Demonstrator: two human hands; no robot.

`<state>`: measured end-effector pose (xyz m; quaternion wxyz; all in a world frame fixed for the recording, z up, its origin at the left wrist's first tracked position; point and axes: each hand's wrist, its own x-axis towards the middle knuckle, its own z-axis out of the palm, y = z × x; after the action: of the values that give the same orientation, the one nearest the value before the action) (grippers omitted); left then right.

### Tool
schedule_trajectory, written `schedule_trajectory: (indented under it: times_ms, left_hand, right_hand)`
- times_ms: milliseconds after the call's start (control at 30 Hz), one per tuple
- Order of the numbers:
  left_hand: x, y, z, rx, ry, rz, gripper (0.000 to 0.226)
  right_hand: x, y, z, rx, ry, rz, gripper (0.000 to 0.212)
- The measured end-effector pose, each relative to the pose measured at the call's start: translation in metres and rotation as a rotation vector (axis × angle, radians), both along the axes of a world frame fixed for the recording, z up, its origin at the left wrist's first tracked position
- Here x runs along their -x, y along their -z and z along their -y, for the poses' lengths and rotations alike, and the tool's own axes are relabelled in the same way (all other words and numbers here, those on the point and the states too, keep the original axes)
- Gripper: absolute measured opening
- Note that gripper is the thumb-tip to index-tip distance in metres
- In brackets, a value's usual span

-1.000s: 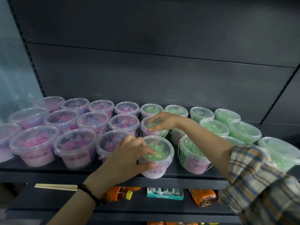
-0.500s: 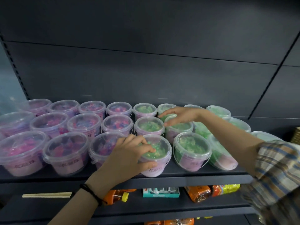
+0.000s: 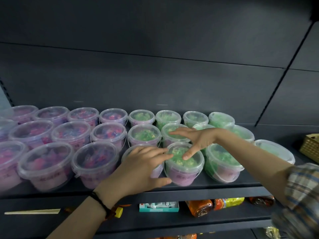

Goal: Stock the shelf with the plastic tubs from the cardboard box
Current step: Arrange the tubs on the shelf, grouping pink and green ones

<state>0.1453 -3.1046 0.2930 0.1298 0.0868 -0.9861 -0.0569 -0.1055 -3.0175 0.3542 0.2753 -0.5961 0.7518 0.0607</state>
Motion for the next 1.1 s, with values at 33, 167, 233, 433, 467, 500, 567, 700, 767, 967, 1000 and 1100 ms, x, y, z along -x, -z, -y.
schedule_trajectory:
  times_ms: [33,167,233,433,467,500,567,700,767,967,1000,1100]
  left_hand:
    - [0.003,0.000,-0.001,0.001,0.002,0.010,0.075]
    - [0.009,-0.001,0.001,-0.039,0.017,0.027,0.063]
    - [0.011,-0.002,-0.002,-0.056,0.014,-0.012,0.054]
    - [0.019,-0.003,-0.012,-0.072,-0.060,-0.067,0.039]
    - [0.019,-0.003,-0.013,-0.085,-0.059,-0.068,0.039]
    - [0.019,-0.003,-0.013,-0.102,-0.057,-0.068,0.039]
    - [0.020,-0.004,-0.014,-0.144,-0.055,-0.065,0.038]
    - [0.020,-0.006,-0.013,-0.199,-0.073,-0.028,0.038]
    - [0.021,-0.009,-0.013,-0.202,-0.095,0.007,0.043]
    - [0.031,-0.015,-0.023,-0.111,-0.212,0.090,0.071]
    - [0.033,-0.014,-0.024,-0.101,-0.228,0.101,0.077]
    - [0.039,-0.013,-0.030,-0.068,-0.263,0.132,0.084]
  right_hand:
    - [0.001,0.002,0.001,0.000,-0.009,-0.013,0.108]
    - [0.009,0.011,0.007,0.083,-0.011,-0.019,0.085]
    - [0.016,0.015,0.014,0.221,-0.002,0.005,0.064]
    - [0.030,0.013,0.015,0.394,0.093,0.091,0.043]
    - [0.036,0.011,0.011,0.407,0.131,0.102,0.041]
    - [0.044,0.009,0.007,0.423,0.167,0.098,0.040]
    - [0.061,0.008,-0.002,0.440,0.246,0.007,0.041]
    - [0.078,0.013,-0.012,0.252,0.341,-0.258,0.072]
    - [0.080,0.016,-0.012,0.254,0.339,-0.231,0.075]
    - [0.096,-0.002,-0.021,0.145,0.211,0.030,0.059]
    - [0.099,-0.006,-0.024,0.120,0.174,0.049,0.057]
    - [0.103,-0.009,-0.032,0.105,0.163,0.155,0.050]
